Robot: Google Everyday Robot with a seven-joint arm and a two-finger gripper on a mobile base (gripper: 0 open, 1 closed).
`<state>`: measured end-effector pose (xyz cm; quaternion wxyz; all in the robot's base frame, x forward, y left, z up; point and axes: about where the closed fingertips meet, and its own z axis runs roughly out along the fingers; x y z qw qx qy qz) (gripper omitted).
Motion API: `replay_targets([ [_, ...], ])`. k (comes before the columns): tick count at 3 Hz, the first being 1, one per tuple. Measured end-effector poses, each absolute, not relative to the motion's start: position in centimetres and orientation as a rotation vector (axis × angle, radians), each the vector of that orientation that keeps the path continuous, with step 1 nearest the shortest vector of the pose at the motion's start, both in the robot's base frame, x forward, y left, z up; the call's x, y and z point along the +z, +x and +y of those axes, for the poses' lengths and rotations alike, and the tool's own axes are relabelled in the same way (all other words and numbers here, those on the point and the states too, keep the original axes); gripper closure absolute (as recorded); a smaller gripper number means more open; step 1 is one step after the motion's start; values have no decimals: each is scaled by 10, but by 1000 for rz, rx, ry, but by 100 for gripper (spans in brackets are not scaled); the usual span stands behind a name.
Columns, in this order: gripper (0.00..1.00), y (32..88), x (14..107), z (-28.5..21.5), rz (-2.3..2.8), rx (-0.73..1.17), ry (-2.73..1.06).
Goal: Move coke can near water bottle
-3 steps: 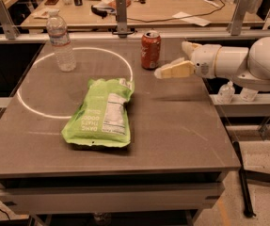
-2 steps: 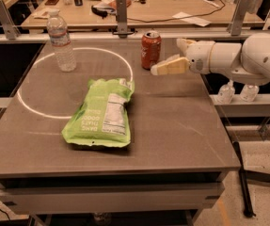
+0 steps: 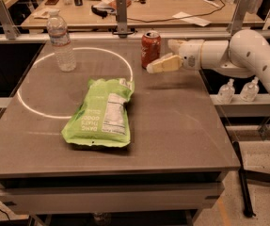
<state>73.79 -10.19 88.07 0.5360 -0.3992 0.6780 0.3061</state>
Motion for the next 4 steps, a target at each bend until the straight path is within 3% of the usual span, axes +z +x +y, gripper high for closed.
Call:
replay_targets([
  [2,0,757,870,-80,1604,786,-954],
  [4,41,768,879,-67,1588,781,-938],
])
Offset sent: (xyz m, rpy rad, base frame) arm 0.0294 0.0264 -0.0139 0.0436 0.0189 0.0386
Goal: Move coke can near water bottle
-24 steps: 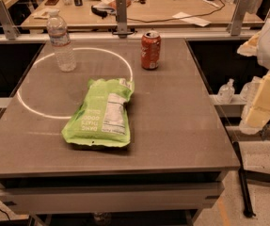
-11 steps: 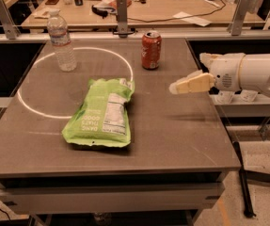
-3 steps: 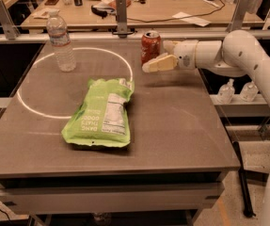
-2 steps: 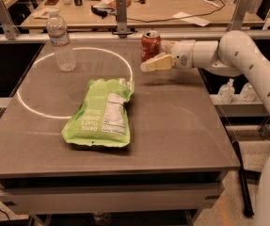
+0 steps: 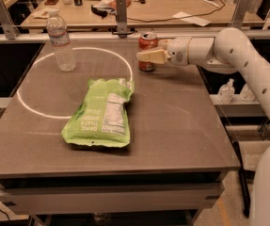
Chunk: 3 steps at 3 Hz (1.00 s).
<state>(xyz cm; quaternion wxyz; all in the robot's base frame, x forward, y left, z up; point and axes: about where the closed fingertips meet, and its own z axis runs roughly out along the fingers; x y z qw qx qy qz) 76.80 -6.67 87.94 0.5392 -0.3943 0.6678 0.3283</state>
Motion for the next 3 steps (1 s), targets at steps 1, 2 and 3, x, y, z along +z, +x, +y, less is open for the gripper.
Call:
replay_targets([
  [1,65,768,881,-67,1589,782,-940],
  [2,88,761,894,-54,1571,799,-955],
  [3,100,757,904,-35,1556,813,-957],
])
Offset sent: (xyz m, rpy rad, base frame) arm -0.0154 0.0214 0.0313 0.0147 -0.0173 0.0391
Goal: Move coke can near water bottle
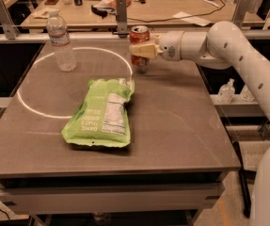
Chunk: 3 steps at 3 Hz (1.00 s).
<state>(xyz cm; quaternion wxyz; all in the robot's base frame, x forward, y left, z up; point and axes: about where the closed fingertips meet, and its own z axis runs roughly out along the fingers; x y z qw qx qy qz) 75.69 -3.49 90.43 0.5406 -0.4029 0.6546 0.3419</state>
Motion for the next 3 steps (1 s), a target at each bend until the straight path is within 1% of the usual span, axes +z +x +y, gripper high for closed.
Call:
replay_targets([
  [2,100,754,910,16,1513,801,-1027],
  [3,100,749,913,48,1482,828,-1076],
])
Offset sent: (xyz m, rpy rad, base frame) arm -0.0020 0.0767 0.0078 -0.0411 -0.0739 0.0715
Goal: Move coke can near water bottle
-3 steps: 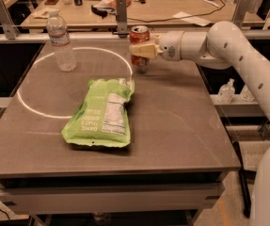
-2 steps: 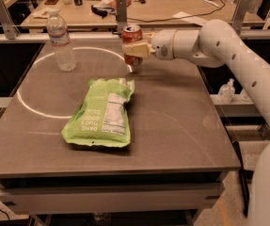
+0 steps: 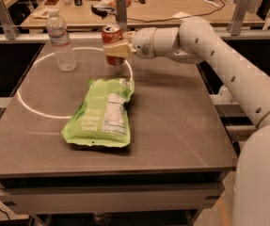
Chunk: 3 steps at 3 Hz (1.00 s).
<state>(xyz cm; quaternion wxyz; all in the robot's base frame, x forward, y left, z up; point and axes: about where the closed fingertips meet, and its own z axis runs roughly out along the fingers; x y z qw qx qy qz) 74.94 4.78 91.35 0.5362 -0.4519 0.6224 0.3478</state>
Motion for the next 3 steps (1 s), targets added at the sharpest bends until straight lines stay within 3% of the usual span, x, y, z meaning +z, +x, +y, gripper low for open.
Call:
replay_targets([
  [3,100,736,905,118,1487,839,-1130],
])
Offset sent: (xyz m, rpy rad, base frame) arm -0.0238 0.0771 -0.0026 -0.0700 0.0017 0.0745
